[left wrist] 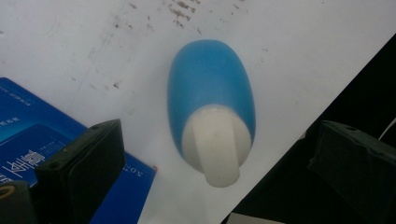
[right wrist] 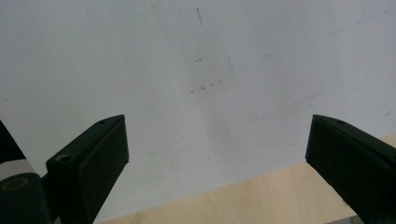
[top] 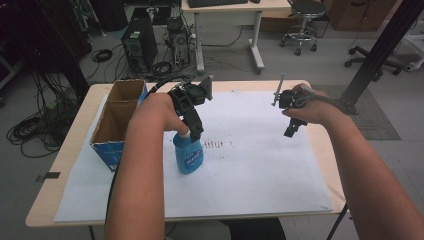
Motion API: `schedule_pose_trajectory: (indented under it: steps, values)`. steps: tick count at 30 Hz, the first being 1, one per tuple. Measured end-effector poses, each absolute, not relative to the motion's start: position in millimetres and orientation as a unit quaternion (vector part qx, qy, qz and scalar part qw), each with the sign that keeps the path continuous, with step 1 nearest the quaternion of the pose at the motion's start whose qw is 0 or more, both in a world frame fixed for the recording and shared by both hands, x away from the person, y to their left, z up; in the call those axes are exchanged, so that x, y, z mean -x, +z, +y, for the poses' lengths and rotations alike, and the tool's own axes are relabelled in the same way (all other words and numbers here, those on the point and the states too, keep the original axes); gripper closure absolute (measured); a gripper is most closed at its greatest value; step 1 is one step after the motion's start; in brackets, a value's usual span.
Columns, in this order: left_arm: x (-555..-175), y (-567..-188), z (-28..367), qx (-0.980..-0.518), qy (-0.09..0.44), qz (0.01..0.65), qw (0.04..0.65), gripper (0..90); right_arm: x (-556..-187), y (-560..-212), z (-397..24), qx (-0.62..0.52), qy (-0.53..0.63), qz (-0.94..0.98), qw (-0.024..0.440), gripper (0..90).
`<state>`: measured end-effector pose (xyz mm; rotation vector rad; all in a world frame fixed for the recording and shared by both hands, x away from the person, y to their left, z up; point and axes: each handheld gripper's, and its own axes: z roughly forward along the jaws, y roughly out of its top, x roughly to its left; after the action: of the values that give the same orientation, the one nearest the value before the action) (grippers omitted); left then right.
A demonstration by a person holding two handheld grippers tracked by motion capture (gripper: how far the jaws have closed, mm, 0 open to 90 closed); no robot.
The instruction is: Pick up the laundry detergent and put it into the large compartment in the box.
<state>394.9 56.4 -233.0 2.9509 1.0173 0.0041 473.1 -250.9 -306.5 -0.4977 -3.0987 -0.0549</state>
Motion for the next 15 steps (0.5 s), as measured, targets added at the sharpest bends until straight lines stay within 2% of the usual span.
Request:
schedule_pose_trajectory:
  steps: [15]
  values:
    - [-395.4, -258.3, 59.5, -0.942, -0.011, 0.335, 0.01, 2.6, -473.6, -310.2, -248.0, 0.157, -0.017, -0.987, 0.004, 5.9]
